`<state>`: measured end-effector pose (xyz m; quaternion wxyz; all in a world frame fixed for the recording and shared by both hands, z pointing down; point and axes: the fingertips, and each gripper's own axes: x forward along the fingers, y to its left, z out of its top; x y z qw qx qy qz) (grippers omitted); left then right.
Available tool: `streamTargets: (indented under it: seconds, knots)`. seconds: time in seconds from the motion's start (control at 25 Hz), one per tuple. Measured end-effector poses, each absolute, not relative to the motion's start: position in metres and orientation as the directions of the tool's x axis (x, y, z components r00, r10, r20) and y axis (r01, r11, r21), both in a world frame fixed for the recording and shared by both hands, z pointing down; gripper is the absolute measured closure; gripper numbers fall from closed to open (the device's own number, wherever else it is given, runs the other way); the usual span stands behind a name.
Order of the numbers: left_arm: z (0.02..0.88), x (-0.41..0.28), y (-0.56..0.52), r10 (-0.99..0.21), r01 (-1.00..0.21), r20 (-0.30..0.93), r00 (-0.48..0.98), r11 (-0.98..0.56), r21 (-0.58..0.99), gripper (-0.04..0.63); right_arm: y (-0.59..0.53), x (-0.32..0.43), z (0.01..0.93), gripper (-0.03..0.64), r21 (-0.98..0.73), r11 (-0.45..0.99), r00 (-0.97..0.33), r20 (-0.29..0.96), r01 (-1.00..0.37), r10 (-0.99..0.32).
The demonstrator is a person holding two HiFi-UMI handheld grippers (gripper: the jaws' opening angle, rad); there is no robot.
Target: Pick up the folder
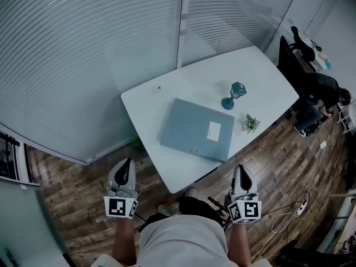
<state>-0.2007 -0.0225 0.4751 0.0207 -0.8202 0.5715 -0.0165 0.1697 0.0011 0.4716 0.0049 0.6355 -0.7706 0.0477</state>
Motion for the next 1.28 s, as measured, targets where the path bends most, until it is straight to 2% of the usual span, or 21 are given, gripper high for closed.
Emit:
streamTargets:
  seconds: [0.48, 0.84, 1.04, 1.28]
  knots:
    - [0.459, -0.154, -0.056, -0.976, -0.975, 0.012, 0.218, -0.219, -0.043, 0.591, -0.081, 0.220, 0.485, 0.617, -0.090, 0.311, -0.320, 0.112, -0.946, -0.941]
    - [0.484, -0.142, -0.079, -0.962, -0.964, 0.073, 0.265, -0.266, -0.018, 0.591, -0.095, 0.225, 0.507, 0.617, -0.112, 0.280, -0.296, 0.170, -0.953, -0.940]
    - [0.487, -0.138, -0.106, -0.948, -0.951, 0.078, 0.307, -0.308, 0.002, 0.591, -0.109, 0.221, 0.529, 0.612, -0.151, 0.251, -0.284, 0.276, -0.956, -0.918]
    - [0.492, -0.142, -0.126, -0.936, -0.940, 0.080, 0.342, -0.342, 0.013, 0.591, -0.132, 0.213, 0.571, 0.486, -0.287, 0.198, -0.313, 0.443, -0.937, -0.840]
